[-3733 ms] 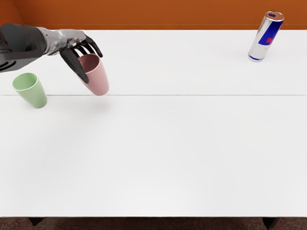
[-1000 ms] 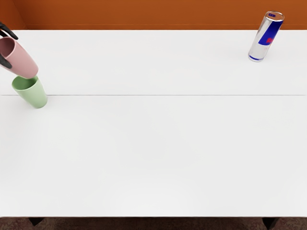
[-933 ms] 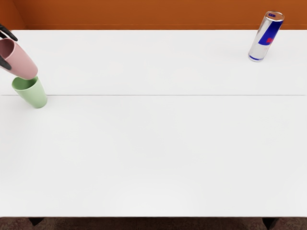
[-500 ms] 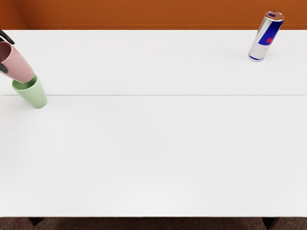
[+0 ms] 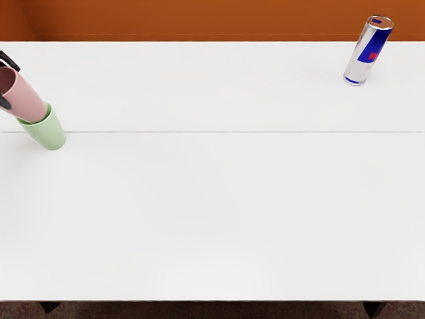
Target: Pick up cup and place in cup with left hand
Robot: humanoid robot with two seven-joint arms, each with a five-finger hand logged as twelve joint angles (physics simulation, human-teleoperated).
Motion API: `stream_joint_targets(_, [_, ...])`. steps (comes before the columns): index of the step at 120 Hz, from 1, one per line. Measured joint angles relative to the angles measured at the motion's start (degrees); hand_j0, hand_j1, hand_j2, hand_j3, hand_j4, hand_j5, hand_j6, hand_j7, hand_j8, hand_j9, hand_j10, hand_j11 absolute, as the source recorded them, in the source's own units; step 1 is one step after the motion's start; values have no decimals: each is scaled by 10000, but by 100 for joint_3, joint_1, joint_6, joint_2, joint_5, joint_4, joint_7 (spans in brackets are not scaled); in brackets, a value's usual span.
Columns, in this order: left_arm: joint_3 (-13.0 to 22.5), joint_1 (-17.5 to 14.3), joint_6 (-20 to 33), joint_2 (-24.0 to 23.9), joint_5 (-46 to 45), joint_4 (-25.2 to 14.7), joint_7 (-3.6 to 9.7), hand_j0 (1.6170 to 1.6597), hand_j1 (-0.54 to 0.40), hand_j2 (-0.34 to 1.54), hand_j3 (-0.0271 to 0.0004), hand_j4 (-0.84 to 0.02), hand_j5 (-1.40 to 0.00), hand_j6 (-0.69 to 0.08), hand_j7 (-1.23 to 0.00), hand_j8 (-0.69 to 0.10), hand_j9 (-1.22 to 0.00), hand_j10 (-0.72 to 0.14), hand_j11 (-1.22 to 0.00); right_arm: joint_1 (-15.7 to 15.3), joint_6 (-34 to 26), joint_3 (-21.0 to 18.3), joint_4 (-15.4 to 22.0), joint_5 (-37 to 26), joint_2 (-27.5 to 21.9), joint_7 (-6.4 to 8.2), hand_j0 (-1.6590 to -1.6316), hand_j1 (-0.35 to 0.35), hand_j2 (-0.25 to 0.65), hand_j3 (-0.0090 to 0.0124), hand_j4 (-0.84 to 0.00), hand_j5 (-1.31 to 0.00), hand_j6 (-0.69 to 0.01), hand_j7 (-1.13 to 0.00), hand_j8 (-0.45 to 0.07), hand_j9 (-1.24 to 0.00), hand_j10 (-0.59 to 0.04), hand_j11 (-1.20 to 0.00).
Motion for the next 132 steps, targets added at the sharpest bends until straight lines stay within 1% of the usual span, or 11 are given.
stream_joint_targets(28, [-2,27,1,9,-5,1,0,16560,-1161,1408,0,-4593,-6399,-3472,-6211,-3262,-6169,-4633,-6247,0,0,0,0,0,0,0,-16581,-3491,0,0,-4,-1,-6,0,-5,-1,-3,0])
stream_joint_targets(36, [-4,21,3,0,-27,1,-1,16566,-1063,1344,0,-4349,-5981,-3533,-5833,-3352,-5802,-4386,-5857,0,0,0,0,0,0,0,-16581,-3491,0,0,-4,-1,-6,0,-5,0,-3,0])
stream_joint_targets(42, [-8,21,5,-7,-39,1,-5,16569,-816,1187,0,-4037,-5498,-3401,-5382,-3260,-5357,-4066,-5399,0,0,0,0,0,0,0,-16581,-3491,0,0,-4,-1,-6,0,-5,0,-3,0])
stream_joint_targets(52, [-11,20,10,0,-52,-1,-137,16572,-216,946,0,-3411,-4588,-2992,-4509,-2899,-4491,-3430,-4518,0,0,0,0,0,0,0,-16581,-3491,0,0,-4,-1,-6,0,-5,0,-3,0])
stream_joint_targets(58, [-12,20,13,0,-57,-3,-193,16574,88,834,0,-3105,-4145,-2780,-4082,-2707,-4068,-3119,-4089,0,0,0,0,0,0,0,-16581,-3491,0,0,-4,-1,-6,0,-5,0,-3,0])
stream_joint_targets(67, [-15,21,12,-4,-67,-14,-243,16576,426,709,0,-2766,-3653,-2545,-3608,-2494,-3597,-2775,-3611,0,0,0,0,0,0,0,-16581,-3491,0,0,-4,-1,-6,0,-5,0,-3,0])
stream_joint_targets(83, [-27,20,-15,-26,-84,-61,-291,16578,791,572,0,-2403,-3121,-2295,-3096,-2267,-3088,-2405,-3094,0,0,0,0,0,0,0,-16581,-3491,0,0,-4,-1,-6,0,-5,0,-3,0])
stream_joint_targets(95, [-42,21,-191,93,-179,-180,-519,16579,943,514,0,-2252,-2897,-2190,-2880,-2172,-2874,-2250,-2877,0,0,0,0,0,0,0,-16581,-3491,0,0,-4,-1,-6,0,-5,0,-3,0])
stream_joint_targets(109, [-57,6,-384,179,-245,-299,-658,16579,1049,474,0,-2149,-2743,-2121,-2732,-2109,-2727,-2145,-2727,0,0,0,0,0,0,0,-16581,-3491,0,0,-4,-1,-6,0,-5,0,-3,0])
stream_joint_targets(123, [-100,-11,-549,254,-268,-369,-933,16580,1149,446,0,-2059,-2613,-2049,-2605,-2041,-2601,-2053,-2600,0,0,0,0,0,0,0,-16581,-3491,0,0,-4,-1,-6,0,-5,0,-3,0])
stream_joint_targets(132, [-131,-48,-594,239,-273,-387,-1111,16580,1628,360,0,-1655,-2084,-1652,-2077,-1646,-2073,-1649,-2072,0,0,0,0,0,0,0,-16581,-3491,0,0,-4,-1,-6,0,-4,0,-3,0])
